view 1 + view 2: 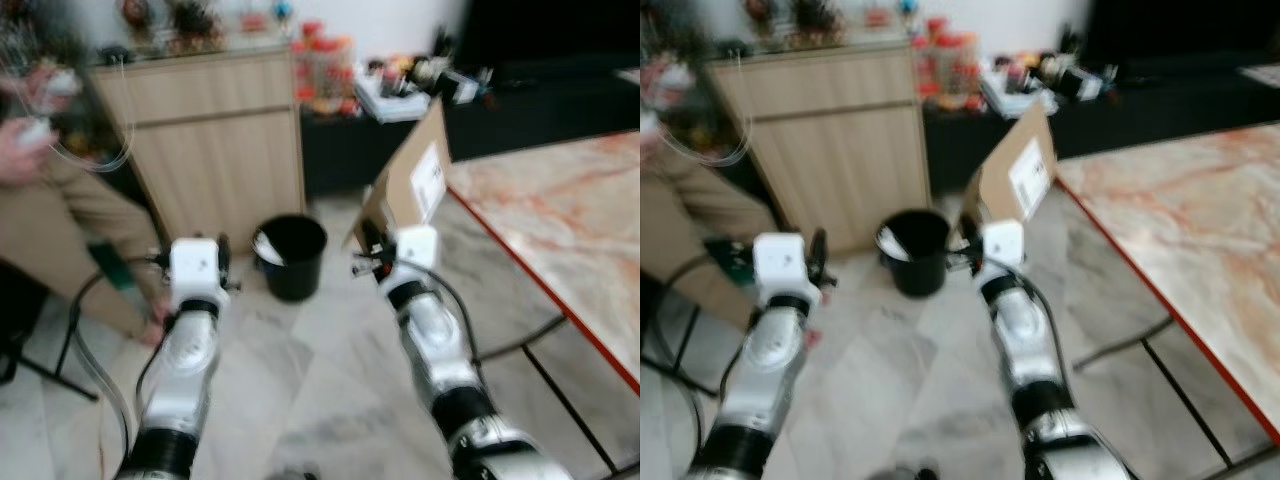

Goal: Picking trash to rubbish bin

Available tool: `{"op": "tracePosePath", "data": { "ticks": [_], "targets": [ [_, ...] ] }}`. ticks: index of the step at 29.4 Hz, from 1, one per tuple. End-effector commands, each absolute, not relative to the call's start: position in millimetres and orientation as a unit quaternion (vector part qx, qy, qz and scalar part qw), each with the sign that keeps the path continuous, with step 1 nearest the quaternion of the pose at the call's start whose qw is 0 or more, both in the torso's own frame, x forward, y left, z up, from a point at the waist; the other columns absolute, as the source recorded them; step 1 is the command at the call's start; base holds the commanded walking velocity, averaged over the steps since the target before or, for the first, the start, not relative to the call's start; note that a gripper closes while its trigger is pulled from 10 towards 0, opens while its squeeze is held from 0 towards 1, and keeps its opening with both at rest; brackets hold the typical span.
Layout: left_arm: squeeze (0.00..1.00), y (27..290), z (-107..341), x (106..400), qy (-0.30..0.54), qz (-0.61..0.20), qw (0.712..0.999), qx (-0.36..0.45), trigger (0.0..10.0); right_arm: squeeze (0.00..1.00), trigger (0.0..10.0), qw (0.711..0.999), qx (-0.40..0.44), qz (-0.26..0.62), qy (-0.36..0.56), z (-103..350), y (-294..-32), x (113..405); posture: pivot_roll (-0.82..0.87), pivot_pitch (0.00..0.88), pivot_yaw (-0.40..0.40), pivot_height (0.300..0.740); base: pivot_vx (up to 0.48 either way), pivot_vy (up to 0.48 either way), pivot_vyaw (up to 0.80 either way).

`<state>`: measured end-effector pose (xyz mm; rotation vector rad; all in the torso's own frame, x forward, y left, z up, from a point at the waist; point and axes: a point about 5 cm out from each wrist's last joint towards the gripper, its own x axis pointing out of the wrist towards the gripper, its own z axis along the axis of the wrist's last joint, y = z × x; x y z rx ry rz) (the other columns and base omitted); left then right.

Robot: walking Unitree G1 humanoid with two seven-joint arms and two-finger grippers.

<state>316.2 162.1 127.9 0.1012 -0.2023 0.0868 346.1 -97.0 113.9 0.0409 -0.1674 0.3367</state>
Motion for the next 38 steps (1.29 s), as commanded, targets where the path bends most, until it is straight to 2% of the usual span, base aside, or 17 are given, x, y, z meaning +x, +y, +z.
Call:
{"op": "tracePosePath", "data": {
  "ticks": [1, 11, 14, 17, 23, 27, 38],
  "targets": [
    [0.0, 167, 123, 316, -0.087, 0.042, 0.994, 0.054, 10.0, 0.0, 10.0, 0.98, 0.022, 0.177, -0.083, 114, -92, 346, 0.06, 0.007, 0.024, 0.74, 0.0, 0.0, 0.8],
    [0.0, 177, 86, 311, -0.007, 0.03, 0.998, 0.052, 10.0, 0.0, 10.0, 0.982, 0.037, 0.183, -0.005, 81, -97, 336, 0.05, 0.018, 0.012, 0.74, 0.0, 0.0, 0.08],
    [0.0, 189, 63, 304, 0.042, 0.034, 0.997, 0.059, 10.0, 0.0, 10.0, 0.981, 0.047, 0.173, 0.07, 49, -105, 322, 0.05, 0.022, 0.01, 0.74, 0.0, 0.0, 0.0],
    [0.0, 200, 48, 298, 0.077, 0.047, 0.994, 0.059, 10.0, 0.0, 10.0, 0.976, 0.066, 0.165, 0.127, 27, -111, 309, 0.05, 0.025, 0.009, 0.74, 0.389, 0.0, 0.0],
    [0.0, 205, 30, 289, 0.119, 0.05, 0.99, 0.059, 10.0, 0.0, 10.0, 0.97, 0.068, 0.144, 0.184, 6, -119, 295, 0.06, 0.025, 0.008, 0.74, 0.429, 0.0, 0.0],
    [0.0, 211, 7, 274, 0.166, 0.066, 0.983, 0.035, 10.0, 0.0, 10.0, 0.957, 0.084, 0.086, 0.264, -25, -138, 269, 0.06, 0.027, 0.006, 0.74, 0.436, 0.0, 0.0],
    [0.0, 216, -8, 264, 0.195, 0.076, 0.977, 0.023, 10.0, 0.0, 10.0, 0.938, 0.091, 0.057, 0.329, -48, -147, 243, 0.06, 0.03, 0.008, 0.74, 0.449, 0.0, 0.0]
  ]
}}
